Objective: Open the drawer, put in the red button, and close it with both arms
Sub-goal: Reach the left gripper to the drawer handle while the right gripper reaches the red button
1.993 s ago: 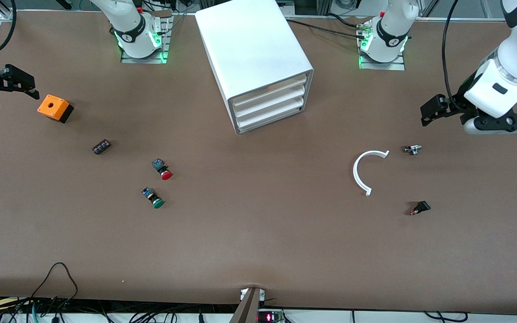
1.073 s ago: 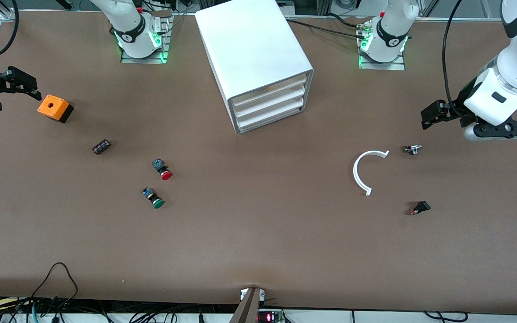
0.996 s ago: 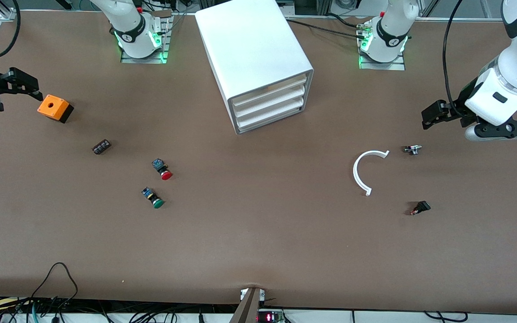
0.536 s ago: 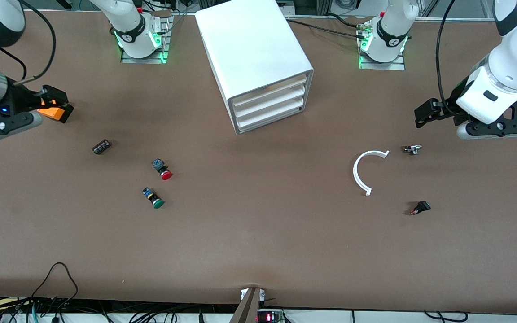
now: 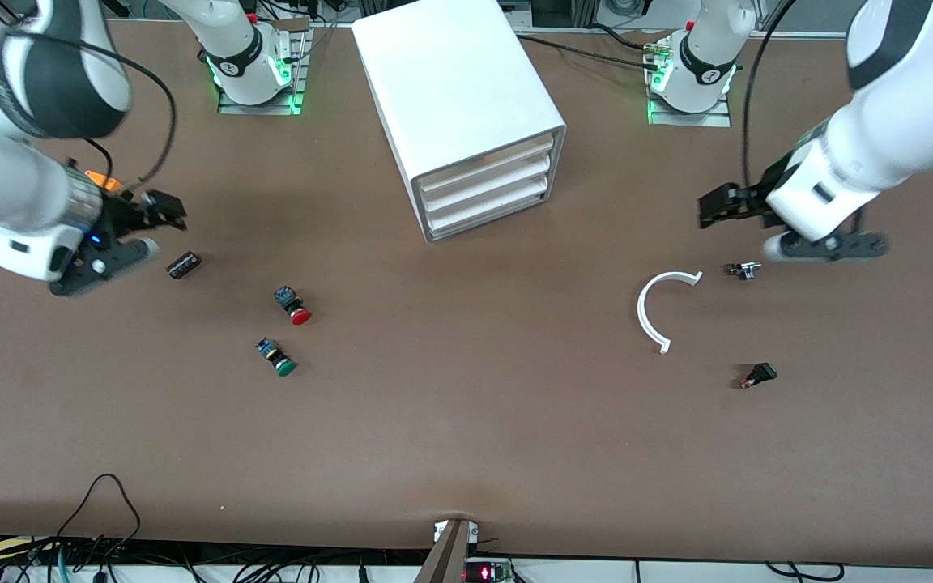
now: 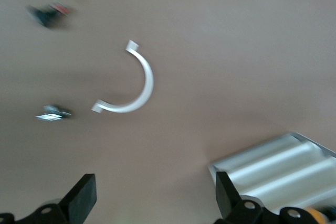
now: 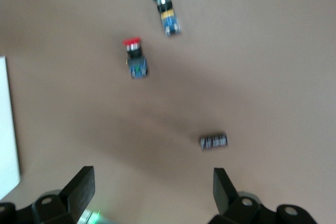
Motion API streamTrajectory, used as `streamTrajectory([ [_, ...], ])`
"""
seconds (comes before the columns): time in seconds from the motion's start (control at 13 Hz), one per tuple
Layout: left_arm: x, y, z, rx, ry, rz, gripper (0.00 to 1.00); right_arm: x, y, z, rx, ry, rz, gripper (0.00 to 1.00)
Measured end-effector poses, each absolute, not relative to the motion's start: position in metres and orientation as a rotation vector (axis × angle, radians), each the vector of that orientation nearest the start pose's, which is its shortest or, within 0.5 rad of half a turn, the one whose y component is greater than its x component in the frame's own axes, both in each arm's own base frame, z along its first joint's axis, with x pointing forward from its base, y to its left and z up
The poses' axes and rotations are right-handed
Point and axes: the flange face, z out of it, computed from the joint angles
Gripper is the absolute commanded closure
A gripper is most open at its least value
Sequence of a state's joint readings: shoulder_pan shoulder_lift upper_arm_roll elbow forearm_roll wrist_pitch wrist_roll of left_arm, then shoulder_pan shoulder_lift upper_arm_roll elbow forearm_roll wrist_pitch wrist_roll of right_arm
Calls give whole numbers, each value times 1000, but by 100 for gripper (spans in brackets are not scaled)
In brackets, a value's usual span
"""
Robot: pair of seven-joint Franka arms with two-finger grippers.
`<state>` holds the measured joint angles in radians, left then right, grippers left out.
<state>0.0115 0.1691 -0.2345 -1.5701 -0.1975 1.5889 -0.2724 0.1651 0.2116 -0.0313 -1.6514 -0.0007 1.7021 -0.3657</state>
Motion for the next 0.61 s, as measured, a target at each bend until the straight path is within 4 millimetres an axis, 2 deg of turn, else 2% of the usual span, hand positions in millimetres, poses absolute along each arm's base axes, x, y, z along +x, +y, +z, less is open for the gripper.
streamTrajectory([
  [0.15,589,-162,495,-3406,-129,523,0,618,99,444,-3024,-807,207,0],
  [0.31,595,-187,460,-3493,-132,709,0,627,107,414,-3010,-810,214,0],
  [0.46,597,-219,419,-3572,43,857,0,630,112,396,-2966,-797,232,0],
  [0.61,600,-244,379,-3644,221,915,0,634,114,376,-2886,-848,226,0],
])
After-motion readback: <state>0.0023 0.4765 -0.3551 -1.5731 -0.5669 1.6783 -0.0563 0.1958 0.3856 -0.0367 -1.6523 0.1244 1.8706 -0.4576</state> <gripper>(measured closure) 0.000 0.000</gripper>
